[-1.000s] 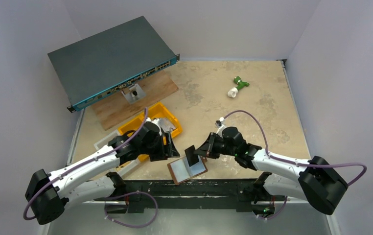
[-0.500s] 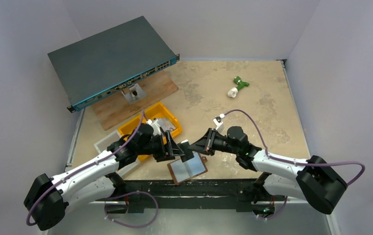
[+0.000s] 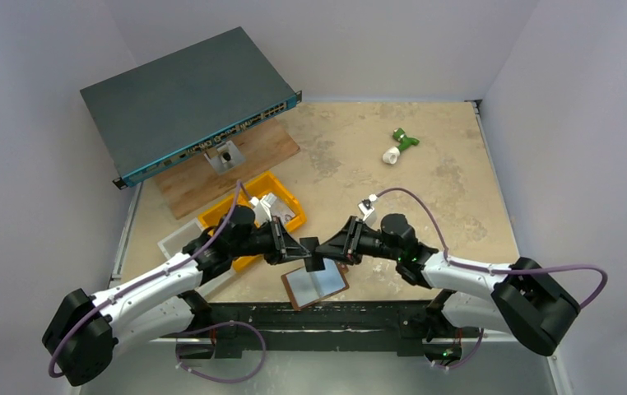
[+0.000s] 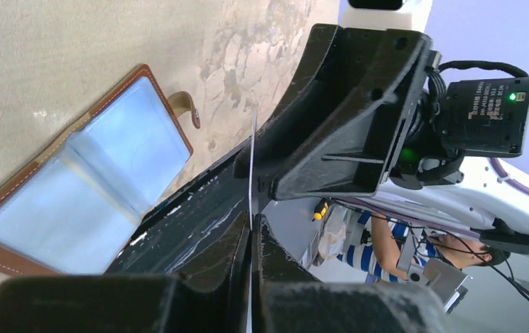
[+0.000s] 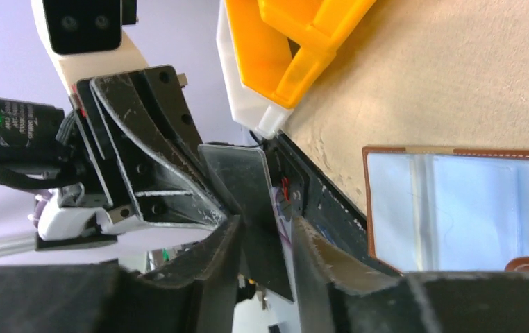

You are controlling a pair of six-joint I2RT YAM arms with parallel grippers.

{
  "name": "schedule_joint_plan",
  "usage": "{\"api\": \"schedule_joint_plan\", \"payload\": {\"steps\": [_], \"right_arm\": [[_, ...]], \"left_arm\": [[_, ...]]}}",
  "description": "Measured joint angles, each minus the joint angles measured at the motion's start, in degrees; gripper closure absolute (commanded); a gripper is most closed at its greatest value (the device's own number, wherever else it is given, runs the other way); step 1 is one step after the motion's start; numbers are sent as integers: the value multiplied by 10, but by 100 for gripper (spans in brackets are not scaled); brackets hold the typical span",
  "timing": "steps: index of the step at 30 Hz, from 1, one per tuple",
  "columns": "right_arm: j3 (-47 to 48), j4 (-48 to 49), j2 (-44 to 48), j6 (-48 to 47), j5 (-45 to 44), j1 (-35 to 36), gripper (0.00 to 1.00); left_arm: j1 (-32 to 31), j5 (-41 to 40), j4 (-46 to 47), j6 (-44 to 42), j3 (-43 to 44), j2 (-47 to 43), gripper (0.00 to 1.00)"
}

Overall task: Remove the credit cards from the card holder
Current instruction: Remove the credit card from the card holder, then place the credit card in the storage box.

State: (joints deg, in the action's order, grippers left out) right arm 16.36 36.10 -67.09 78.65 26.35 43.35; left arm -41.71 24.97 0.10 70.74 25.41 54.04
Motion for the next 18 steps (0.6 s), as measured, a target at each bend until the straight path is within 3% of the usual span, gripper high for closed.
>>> {"api": "schedule_joint_plan", "payload": {"steps": [4, 6, 12, 18], "right_arm": [[11, -51, 20, -27, -6, 2, 16], [19, -83, 40, -42, -17, 2, 3], [73, -219, 89, -107, -73, 2, 1], [106, -338, 120, -156, -127, 2, 1]], "left_arm": [[-2, 0, -20, -5, 0, 0, 100], [-2, -9, -56, -16, 6, -2, 100], [-2, -97, -255, -81, 98, -15, 100], [6, -265, -461, -143, 243, 8, 100]]}}
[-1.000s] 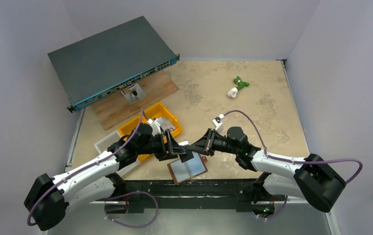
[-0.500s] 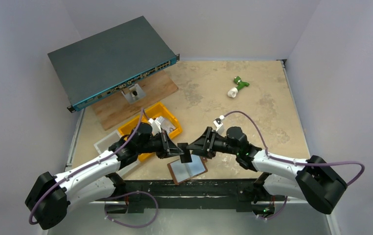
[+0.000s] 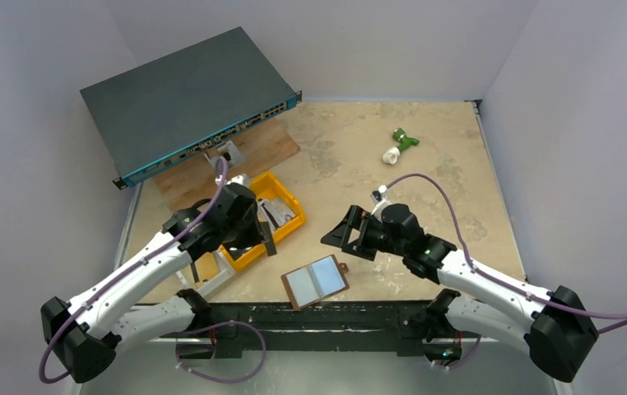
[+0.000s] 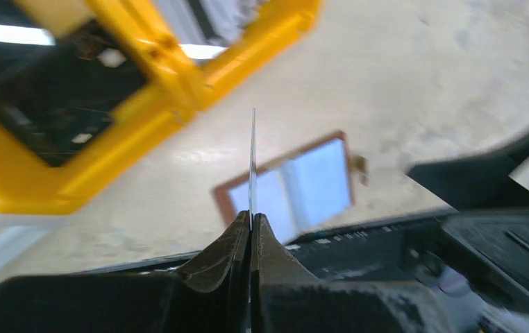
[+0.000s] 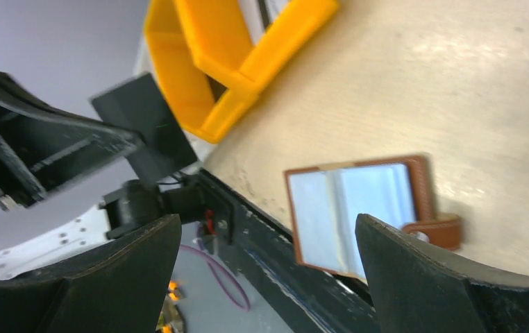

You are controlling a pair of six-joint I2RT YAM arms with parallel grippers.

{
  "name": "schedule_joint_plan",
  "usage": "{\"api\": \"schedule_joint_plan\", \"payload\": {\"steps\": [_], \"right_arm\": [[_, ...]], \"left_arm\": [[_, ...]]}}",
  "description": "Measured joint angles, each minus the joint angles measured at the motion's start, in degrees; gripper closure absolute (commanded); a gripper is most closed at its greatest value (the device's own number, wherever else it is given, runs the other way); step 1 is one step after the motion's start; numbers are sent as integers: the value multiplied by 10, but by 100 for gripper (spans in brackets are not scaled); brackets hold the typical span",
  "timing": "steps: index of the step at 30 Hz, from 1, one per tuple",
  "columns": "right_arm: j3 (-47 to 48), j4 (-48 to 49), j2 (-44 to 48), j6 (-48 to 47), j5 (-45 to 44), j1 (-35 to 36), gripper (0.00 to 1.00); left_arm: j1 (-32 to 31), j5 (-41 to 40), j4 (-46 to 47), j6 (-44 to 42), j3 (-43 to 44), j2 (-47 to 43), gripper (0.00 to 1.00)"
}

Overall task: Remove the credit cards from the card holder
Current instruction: Place the credit card in the storage box.

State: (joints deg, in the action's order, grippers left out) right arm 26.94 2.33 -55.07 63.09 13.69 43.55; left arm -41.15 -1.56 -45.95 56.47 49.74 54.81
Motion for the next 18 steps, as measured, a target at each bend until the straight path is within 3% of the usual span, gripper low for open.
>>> {"api": "schedule_joint_plan", "payload": {"steps": [8, 18], "right_arm": [[24, -132, 1, -64, -40, 0, 1], [30, -158, 1, -103, -40, 0, 1]], "left_arm": [[63, -168, -142, -32, 49, 124, 100], [107, -235, -158, -49, 108, 268, 100]]}}
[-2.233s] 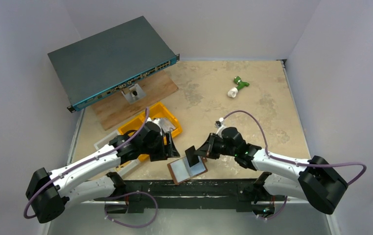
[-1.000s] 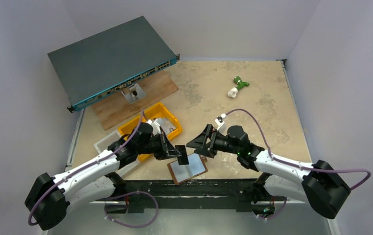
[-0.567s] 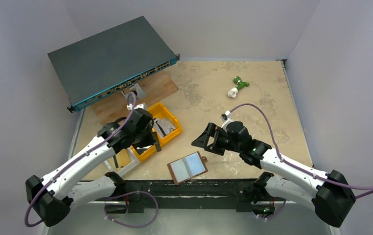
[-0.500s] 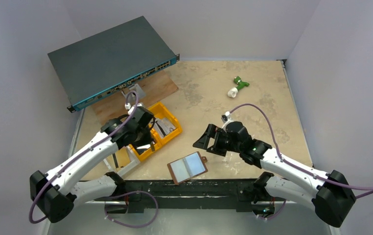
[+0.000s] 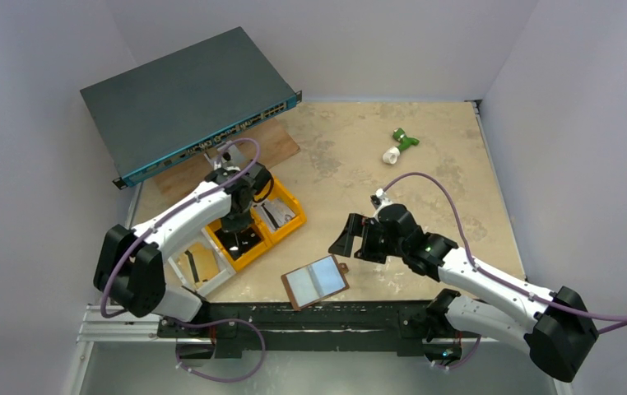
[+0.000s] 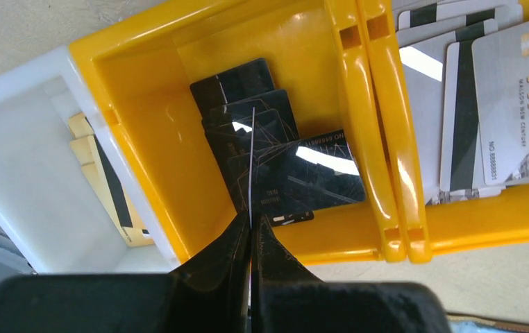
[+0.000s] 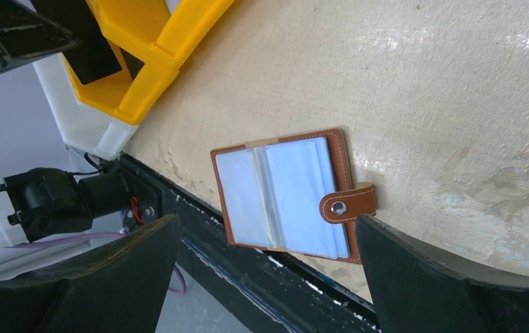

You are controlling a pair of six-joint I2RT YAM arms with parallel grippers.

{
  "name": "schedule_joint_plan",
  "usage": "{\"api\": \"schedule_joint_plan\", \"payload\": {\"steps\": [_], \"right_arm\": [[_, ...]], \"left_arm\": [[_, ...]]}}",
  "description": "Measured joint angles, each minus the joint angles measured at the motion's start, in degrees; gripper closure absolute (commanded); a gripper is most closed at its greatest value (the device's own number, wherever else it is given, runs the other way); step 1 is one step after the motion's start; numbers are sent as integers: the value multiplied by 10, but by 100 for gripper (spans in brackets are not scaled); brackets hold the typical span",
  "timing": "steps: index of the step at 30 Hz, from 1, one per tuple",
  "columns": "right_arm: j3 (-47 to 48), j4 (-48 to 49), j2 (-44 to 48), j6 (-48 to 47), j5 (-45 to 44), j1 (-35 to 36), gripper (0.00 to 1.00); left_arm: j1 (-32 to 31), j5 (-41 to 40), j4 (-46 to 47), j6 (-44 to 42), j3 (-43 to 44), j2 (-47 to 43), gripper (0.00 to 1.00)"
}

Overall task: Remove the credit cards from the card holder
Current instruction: Place the credit card in the storage box, then remove the credit card from the card holder.

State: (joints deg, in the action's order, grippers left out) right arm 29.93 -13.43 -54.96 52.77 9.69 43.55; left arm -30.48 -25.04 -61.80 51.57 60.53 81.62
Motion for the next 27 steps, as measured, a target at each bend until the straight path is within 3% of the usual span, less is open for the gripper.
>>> {"api": "schedule_joint_plan", "payload": {"steps": [2, 9, 11, 21, 27], "right_arm": [[0, 0, 0, -3, 0, 0, 1], [0, -9, 0, -15, 0, 0, 1], [3, -16, 0, -20, 0, 0, 1], [26, -29, -8, -35, -2, 0, 1], [30, -34, -20, -37, -23, 0, 1]], "left_arm": [[2, -4, 3, -2, 6, 18, 97], [7, -1, 13, -17, 11, 32, 58], [8, 4, 18, -19, 11, 27, 51], [8, 47, 45, -54, 1, -69, 37], [8, 125, 87, -91, -30, -154, 25]]}}
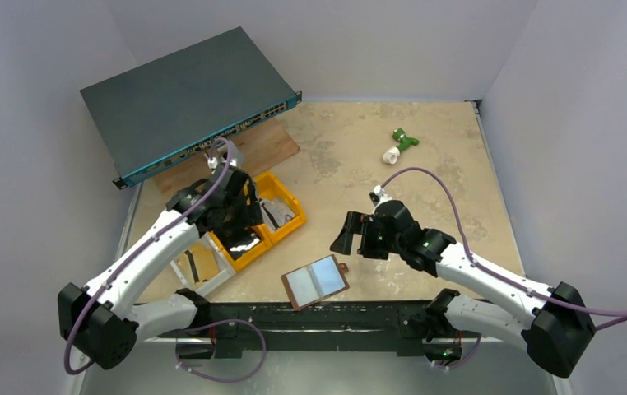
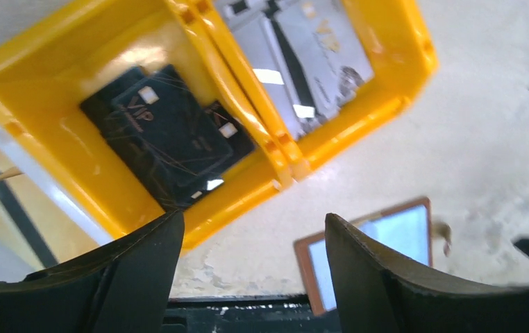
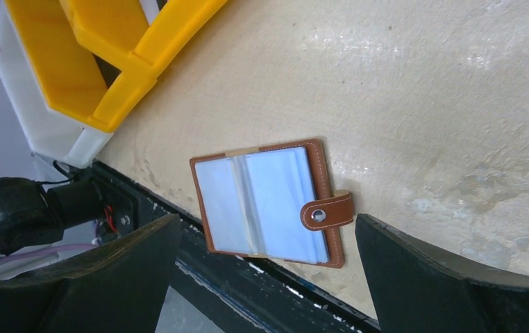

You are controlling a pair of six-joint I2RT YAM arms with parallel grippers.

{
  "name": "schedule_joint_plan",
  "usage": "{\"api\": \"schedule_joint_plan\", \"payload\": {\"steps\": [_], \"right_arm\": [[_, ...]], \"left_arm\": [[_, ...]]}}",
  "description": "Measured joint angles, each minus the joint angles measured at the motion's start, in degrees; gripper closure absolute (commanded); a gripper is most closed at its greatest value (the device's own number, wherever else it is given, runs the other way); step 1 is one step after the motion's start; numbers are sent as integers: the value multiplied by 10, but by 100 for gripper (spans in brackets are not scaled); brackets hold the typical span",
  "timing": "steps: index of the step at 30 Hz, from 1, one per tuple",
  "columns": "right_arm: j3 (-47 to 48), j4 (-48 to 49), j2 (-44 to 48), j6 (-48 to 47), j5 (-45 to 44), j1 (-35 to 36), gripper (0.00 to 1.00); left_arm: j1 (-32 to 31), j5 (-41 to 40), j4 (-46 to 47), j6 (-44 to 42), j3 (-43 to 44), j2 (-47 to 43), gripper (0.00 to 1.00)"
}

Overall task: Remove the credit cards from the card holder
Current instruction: Remove the credit card from the card holder.

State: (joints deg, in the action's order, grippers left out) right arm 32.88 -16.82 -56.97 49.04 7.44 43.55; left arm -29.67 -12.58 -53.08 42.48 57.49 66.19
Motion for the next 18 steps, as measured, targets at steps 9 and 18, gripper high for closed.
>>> {"api": "schedule_joint_plan", "payload": {"steps": [9, 18], "right_arm": [[3, -8, 0, 3, -52, 0, 1], [3, -9, 6, 11, -126, 50, 1]], "left_arm": [[-39, 123, 58, -18, -67, -79, 23], [-79, 182, 88, -12, -156, -129, 22]]}}
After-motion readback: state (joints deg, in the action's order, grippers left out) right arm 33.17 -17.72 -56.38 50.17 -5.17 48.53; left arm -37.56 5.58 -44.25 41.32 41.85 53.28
